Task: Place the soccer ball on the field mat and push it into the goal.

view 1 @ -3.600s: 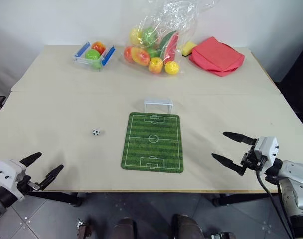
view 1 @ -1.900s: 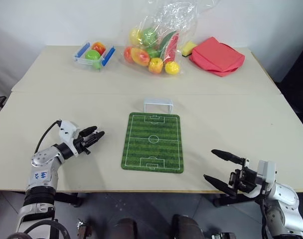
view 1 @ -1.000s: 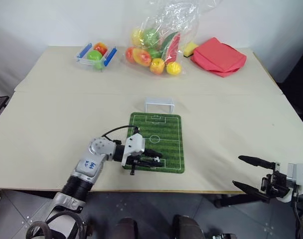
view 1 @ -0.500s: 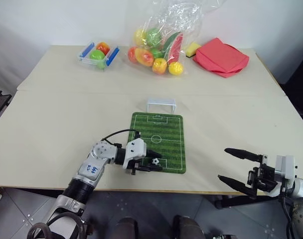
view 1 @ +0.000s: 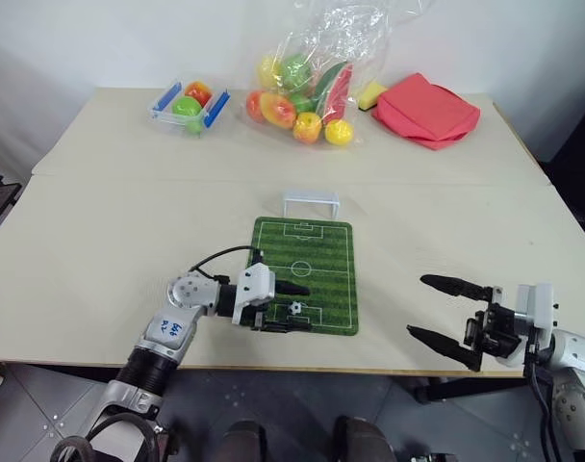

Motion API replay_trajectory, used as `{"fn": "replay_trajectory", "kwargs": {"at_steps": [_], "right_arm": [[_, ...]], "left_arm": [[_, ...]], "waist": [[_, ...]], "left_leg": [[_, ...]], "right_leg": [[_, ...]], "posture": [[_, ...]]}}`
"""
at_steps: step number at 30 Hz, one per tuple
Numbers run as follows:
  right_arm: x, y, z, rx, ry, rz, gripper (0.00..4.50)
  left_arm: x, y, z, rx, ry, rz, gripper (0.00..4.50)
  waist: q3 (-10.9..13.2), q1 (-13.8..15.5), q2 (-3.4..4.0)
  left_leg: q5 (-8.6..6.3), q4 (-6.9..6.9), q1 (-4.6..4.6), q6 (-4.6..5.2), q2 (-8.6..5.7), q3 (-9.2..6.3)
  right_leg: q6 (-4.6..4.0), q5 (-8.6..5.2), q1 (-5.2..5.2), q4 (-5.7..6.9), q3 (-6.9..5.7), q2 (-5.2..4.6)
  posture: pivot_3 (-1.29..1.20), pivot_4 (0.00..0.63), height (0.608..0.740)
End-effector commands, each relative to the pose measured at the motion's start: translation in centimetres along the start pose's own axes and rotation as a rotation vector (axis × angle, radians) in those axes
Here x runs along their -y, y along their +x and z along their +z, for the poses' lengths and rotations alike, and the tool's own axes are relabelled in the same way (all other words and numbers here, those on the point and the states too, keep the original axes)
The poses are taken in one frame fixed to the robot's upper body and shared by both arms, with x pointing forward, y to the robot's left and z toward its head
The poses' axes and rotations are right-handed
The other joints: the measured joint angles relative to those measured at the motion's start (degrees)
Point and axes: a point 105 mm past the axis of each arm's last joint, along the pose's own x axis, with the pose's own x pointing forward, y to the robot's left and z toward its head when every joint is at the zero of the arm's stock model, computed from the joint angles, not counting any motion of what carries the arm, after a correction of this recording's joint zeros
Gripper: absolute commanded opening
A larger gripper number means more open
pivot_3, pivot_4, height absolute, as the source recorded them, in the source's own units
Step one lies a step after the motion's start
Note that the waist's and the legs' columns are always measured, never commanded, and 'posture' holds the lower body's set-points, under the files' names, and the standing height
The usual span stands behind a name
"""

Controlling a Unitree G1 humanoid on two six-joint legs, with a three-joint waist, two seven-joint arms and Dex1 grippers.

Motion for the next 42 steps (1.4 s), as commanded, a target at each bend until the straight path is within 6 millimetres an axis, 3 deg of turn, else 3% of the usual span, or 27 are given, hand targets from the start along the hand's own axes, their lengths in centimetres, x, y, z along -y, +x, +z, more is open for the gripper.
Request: {"fn": "replay_trajectory", "kwargs": {"at_steps": [1, 4, 7, 9, 13, 18, 22, 28, 36, 42], "right_arm": [[-0.1, 0.4, 1.0, 0.026, -0.027, 0.01, 4.5], [-0.1, 0.5, 1.3, 0.032, -0.029, 0.013, 4.5], [-0.2, 0.7, 1.8, 0.045, -0.05, 0.033, 4.5], [-0.5, 0.7, 2.0, 0.047, -0.08, 0.061, 4.5], [-1.0, 0.4, 1.8, 0.014, -0.109, 0.114, 4.5], [-1.6, -0.4, 1.0, -0.014, -0.118, 0.143, 4.5], [-1.4, -1.5, -0.2, -0.017, -0.092, 0.092, 4.5], [-1.8, -2.8, -1.3, -0.032, -0.079, 0.077, 4.5], [-2.8, -3.6, -1.5, -0.034, -0.069, 0.041, 4.5], [-3.5, -3.9, -1.5, -0.021, -0.072, -0.021, 4.5]], "left_arm": [[-0.6, -1.5, 2.1, 0.094, 0.039, 0.054, 3.13], [-0.5, -3.2, 3.1, 0.145, 0.02, 0.068, 3.13], [0.7, -7.2, 3.2, 0.138, -0.021, 0.074, 3.13], [2.4, -9.1, 2.4, 0.078, -0.074, 0.034, 2.75], [4.2, -9.9, 1.8, 0.056, -0.123, 0.013, 1.6], [5.7, -8.5, 0.8, 0.045, -0.167, -0.016, 0.05], [6.0, -5.2, -0.2, 0.053, -0.183, 0.004, 0.02], [4.8, -2.6, -0.5, 0.054, -0.185, -0.003, 0.02], [3.5, -0.6, -1.2, 0.044, -0.176, 0.006, 0.02], [1.1, 0.5, -1.4, 0.059, -0.168, 0.075, 0.02]], "waist": [[0.0, -0.03, 0.0], [0.0, -0.08, 0.0], [0.01, -0.62, 0.01], [0.01, -0.95, 0.02], [0.08, -0.02, 0.13], [0.08, 0.32, 0.13], [0.08, 0.04, 0.14], [0.08, 0.09, 0.15], [0.07, -0.12, 0.15], [0.07, 0.16, 0.16]], "left_leg": [[0.0, 0.0, 0.0, 0.0, 0.0, 0.0], [0.0, -0.01, 0.0, 0.0, 0.01, 0.0], [-0.01, -0.04, 0.01, -0.01, 0.04, 0.01], [-0.03, -0.09, 0.05, -0.05, 0.13, 0.02], [-0.09, -0.04, 0.02, 0.0, 0.15, 0.03], [-0.23, 0.08, -0.05, 0.03, 0.16, 0.0], [-0.24, 0.05, -0.02, 0.03, 0.15, 0.04], [-0.24, 0.09, 0.01, 0.03, 0.16, 0.07], [-0.26, 0.08, 0.04, 0.04, 0.17, 0.15], [-0.27, 0.14, 0.04, 0.05, 0.16, 0.18]], "right_leg": [[0.0, 0.0, 0.0, 0.0, 0.0, 0.0], [0.0, 0.0, -0.01, 0.0, 0.0, 0.0], [0.0, 0.0, -0.02, 0.0, 0.0, 0.01], [-0.04, -0.02, -0.04, 0.01, 0.0, 0.1], [-0.04, -0.02, -0.02, -0.04, 0.03, 0.12], [-0.03, -0.01, -0.01, -0.07, 0.02, 0.13], [-0.03, -0.01, -0.01, -0.08, 0.03, 0.13], [-0.03, -0.01, -0.01, -0.05, 0.05, 0.15], [-0.02, 0.0, 0.0, -0.09, 0.1, 0.17], [0.01, 0.01, 0.02, -0.09, 0.14, 0.16]], "posture": [[0.0, 0.15, 0.74], [0.0, 0.15, 0.74], [0.0, 0.15, 0.74], [0.0, 0.15, 0.74], [0.0, 0.15, 0.74], [0.0, 0.15, 0.74], [0.0, 0.15, 0.74], [0.0, 0.15, 0.74], [0.0, 0.15, 0.74], [0.0, 0.15, 0.74]]}}
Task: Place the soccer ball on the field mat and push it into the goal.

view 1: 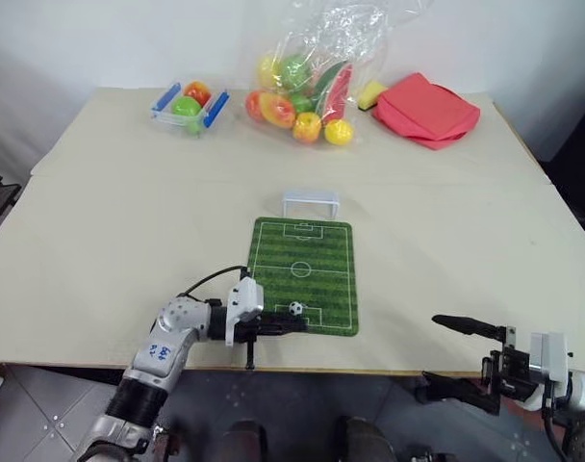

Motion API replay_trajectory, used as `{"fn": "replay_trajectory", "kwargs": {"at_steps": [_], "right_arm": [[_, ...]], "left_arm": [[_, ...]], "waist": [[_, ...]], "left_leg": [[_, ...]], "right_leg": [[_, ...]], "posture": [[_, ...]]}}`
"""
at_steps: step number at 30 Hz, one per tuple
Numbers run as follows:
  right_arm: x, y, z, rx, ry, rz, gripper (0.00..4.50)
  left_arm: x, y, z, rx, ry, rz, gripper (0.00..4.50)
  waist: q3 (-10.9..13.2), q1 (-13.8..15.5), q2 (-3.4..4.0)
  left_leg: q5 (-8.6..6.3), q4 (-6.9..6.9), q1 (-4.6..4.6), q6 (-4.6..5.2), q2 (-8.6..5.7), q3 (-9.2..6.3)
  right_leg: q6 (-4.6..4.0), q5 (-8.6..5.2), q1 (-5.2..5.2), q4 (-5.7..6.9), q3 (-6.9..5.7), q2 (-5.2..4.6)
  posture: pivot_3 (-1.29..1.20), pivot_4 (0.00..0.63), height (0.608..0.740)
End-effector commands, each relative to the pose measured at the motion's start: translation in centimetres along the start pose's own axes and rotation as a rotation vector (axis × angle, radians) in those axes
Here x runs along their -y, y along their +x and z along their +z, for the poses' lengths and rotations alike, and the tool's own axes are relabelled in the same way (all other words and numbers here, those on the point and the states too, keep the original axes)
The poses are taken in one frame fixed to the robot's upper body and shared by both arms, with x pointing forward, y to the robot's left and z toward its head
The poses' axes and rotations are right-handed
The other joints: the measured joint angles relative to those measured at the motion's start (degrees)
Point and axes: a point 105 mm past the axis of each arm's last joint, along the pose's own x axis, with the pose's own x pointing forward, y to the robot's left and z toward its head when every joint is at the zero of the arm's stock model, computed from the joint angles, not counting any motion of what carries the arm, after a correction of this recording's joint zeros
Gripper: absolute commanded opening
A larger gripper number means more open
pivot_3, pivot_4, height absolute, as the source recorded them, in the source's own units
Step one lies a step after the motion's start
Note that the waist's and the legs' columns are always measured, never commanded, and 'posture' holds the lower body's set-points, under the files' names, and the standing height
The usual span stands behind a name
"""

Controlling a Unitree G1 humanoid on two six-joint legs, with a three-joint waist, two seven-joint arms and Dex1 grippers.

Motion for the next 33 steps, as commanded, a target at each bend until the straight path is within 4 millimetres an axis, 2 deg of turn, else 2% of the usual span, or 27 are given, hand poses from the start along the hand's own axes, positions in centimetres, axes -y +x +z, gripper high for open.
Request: {"fn": "replay_trajectory", "kwargs": {"at_steps": [1, 5, 8, 11, 14, 15, 16, 19, 23, 27, 29, 33], "right_arm": [[0.2, -0.3, 1.2, 0.034, -0.052, -0.065, 4.5], [1.2, 0.0, 1.4, 0.058, -0.056, -0.2, 4.5], [3.1, 0.3, 1.6, 0.098, -0.077, -0.409, 4.5], [4.1, 0.9, 2.1, 0.146, -0.078, -0.53, 4.5], [4.2, 1.5, 2.2, 0.155, -0.077, -0.539, 4.5], [4.1, 1.8, 2.2, 0.157, -0.078, -0.533, 4.5], [4.0, 2.3, 2.2, 0.163, -0.071, -0.517, 4.5], [4.1, 3.2, 2.2, 0.172, -0.063, -0.477, 4.5], [4.6, 3.6, 2.6, 0.19, -0.074, -0.444, 4.5], [5.4, 4.0, 2.9, 0.204, -0.09, -0.411, 4.5], [5.7, 4.0, 2.9, 0.202, -0.097, -0.401, 4.5], [6.7, 4.1, 2.7, 0.206, -0.105, -0.377, 4.5]], "left_arm": [[-1.4, 0.9, 0.6, 0.032, 0.019, 0.046, 0.02], [-4.5, 1.8, 1.6, 0.052, 0.074, 0.162, 0.02], [-7.3, 2.2, 3.6, 0.106, 0.153, 0.274, 0.02], [-8.8, 1.8, 5.2, 0.165, 0.195, 0.332, 0.02], [-9.1, 1.3, 5.7, 0.187, 0.219, 0.342, 0.02], [-9.1, 0.5, 6.0, 0.203, 0.228, 0.343, 0.02], [-8.6, -1.1, 6.5, 0.236, 0.248, 0.332, 0.02], [-7.4, -5.7, 6.2, 0.235, 0.247, 0.332, 0.02], [-6.6, -9.9, 5.8, 0.188, 0.229, 0.41, 0.02], [-5.4, -14.6, 4.4, 0.09, 0.154, 0.581, 0.02], [-5.0, -15.7, 4.1, 0.066, 0.137, 0.645, 0.02], [-3.7, -20.5, 3.2, 0.009, 0.14, 0.93, 0.02]], "waist": [[0.0, -0.01, 0.0], [0.0, -0.04, -0.01], [0.0, -0.04, -0.05], [-0.01, -0.28, -0.04], [-0.02, -0.32, -0.01], [-0.02, -0.27, -0.01], [-0.02, -0.4, -0.01], [-0.02, -1.53, 0.0], [0.0, -1.49, 0.01], [0.0, -1.42, 0.02], [0.0, -1.22, 0.01], [0.0, -1.03, 0.01]], "left_leg": [[0.0, 0.0, 0.0, 0.0, 0.0, 0.0], [0.0, 0.01, 0.0, 0.0, 0.0, 0.01], [0.0, 0.0, 0.0, -0.01, 0.0, 0.01], [0.01, 0.01, -0.02, -0.01, 0.0, 0.04], [0.01, -0.11, 0.01, -0.01, 0.0, 0.07], [0.01, -0.15, 0.01, -0.01, 0.0, 0.07], [0.0, -0.15, -0.01, -0.01, 0.0, 0.07], [0.0, -0.21, 0.0, 0.0, 0.04, 0.13], [-0.01, -0.15, -0.01, 0.01, 0.06, 0.13], [-0.09, -0.06, 0.01, 0.08, 0.06, 0.11], [-0.12, -0.13, 0.04, 0.06, 0.08, 0.11], [-0.13, -0.12, 0.04, 0.07, 0.08, 0.11]], "right_leg": [[0.01, 0.01, 0.0, 0.0, 0.0, 0.0], [0.01, 0.01, 0.0, 0.01, 0.0, 0.0], [0.01, 0.01, 0.0, 0.01, 0.0, 0.0], [0.02, 0.01, -0.03, 0.01, -0.01, 0.01], [0.01, 0.01, -0.07, -0.01, 0.0, 0.01], [0.01, 0.01, -0.08, -0.03, 0.0, 0.01], [0.01, 0.01, -0.09, -0.05, -0.01, 0.01], [-0.01, 0.0, -0.17, -0.05, 0.0, 0.02], [-0.01, -0.01, -0.14, -0.02, 0.01, 0.02], [0.02, 0.01, -0.08, 0.0, 0.06, 0.01], [0.0, 0.0, -0.1, 0.01, 0.07, 0.02], [-0.01, -0.01, -0.1, 0.0, 0.07, 0.02]], "posture": [[0.0, 0.15, 0.74], [0.0, 0.15, 0.74], [0.0, 0.15, 0.74], [0.0, 0.15, 0.74], [0.0, 0.15, 0.74], [0.0, 0.15, 0.74], [0.0, 0.15, 0.74], [0.0, 0.15, 0.74], [0.0, 0.15, 0.74], [0.0, 0.15, 0.74], [0.0, 0.15, 0.74], [0.0, 0.15, 0.74]]}}
